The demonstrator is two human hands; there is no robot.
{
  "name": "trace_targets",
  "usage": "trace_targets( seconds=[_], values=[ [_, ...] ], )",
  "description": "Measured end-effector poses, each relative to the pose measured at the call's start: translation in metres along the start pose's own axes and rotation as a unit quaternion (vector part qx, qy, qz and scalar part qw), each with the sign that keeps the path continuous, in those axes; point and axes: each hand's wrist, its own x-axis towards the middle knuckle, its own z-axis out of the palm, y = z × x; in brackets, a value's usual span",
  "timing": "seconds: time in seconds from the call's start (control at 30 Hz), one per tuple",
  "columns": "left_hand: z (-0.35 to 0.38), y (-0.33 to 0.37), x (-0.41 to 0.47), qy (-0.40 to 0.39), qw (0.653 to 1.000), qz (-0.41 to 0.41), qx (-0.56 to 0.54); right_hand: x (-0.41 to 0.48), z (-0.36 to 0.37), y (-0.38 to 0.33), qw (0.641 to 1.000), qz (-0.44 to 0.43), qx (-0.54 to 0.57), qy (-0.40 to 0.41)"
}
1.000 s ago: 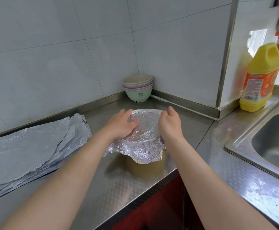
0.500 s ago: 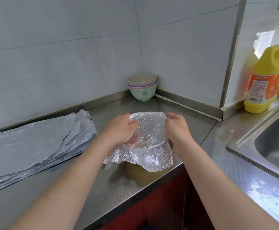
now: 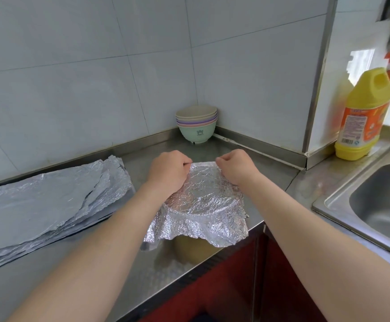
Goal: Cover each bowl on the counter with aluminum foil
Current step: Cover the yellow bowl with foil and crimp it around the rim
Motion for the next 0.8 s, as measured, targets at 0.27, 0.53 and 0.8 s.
trace_targets(
  seconds=[0.27, 0.53, 0.8],
  values=[
    [0.011, -0.006, 0.007, 0.016, 1.000, 0.006, 0.002, 0.003, 0.001, -0.001, 0.996, 0.003, -0.089, -0.005],
    [0.005, 0.003, 0.015, -0.008, 1.000, -0.012, 0.004, 0.007, -0.002, 0.000, 0.998, -0.010, -0.057, -0.023],
    [0.007, 0.010, 0.018, -0.011, 0.998, 0.038, -0.040, 0.012, 0.000, 0.000, 0.992, -0.036, -0.117, 0.000]
  ],
)
